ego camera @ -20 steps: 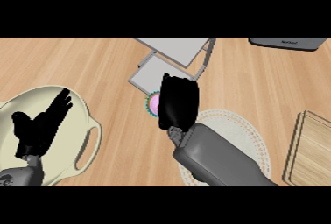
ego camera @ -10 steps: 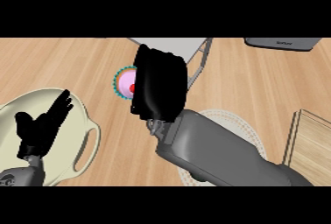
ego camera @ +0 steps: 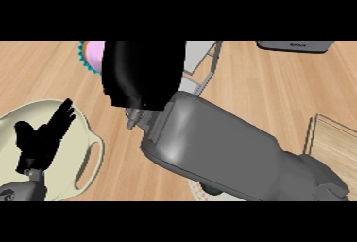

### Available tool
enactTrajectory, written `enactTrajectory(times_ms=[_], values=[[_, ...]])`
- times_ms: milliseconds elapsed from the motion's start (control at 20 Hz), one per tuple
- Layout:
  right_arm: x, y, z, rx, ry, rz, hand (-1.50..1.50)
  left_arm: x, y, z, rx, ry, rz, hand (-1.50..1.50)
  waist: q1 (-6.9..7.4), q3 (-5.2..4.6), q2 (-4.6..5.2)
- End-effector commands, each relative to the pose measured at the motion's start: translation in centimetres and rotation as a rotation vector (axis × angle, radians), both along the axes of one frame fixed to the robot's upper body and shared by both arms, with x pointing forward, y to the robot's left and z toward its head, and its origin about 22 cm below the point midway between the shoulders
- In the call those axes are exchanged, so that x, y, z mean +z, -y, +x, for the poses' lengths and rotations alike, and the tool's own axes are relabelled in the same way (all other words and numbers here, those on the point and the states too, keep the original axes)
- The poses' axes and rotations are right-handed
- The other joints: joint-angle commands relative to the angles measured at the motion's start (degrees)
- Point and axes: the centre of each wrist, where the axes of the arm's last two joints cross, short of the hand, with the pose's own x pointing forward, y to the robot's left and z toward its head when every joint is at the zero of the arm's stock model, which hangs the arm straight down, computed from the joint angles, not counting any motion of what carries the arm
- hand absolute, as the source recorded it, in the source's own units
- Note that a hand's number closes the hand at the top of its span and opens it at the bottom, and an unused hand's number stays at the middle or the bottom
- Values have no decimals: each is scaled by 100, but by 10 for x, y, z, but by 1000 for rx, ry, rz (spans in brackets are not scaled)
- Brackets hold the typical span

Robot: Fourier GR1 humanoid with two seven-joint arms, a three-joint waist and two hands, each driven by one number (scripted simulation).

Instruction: Pick the cupcake from the placemat and place it in the tiered shelf

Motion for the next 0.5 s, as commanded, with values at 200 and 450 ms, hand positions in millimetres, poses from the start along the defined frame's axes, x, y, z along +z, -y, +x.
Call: enactTrajectory(times_ms=[200,450], values=[[46,-25,14,-303,-41,-11,150,-6,-4,-6,23,-6,-1,0,-175,-4,7],[84,-35,16,-331,-63,-32,150,1,-11,-4,31,12,7,0,-154,-1,11]])
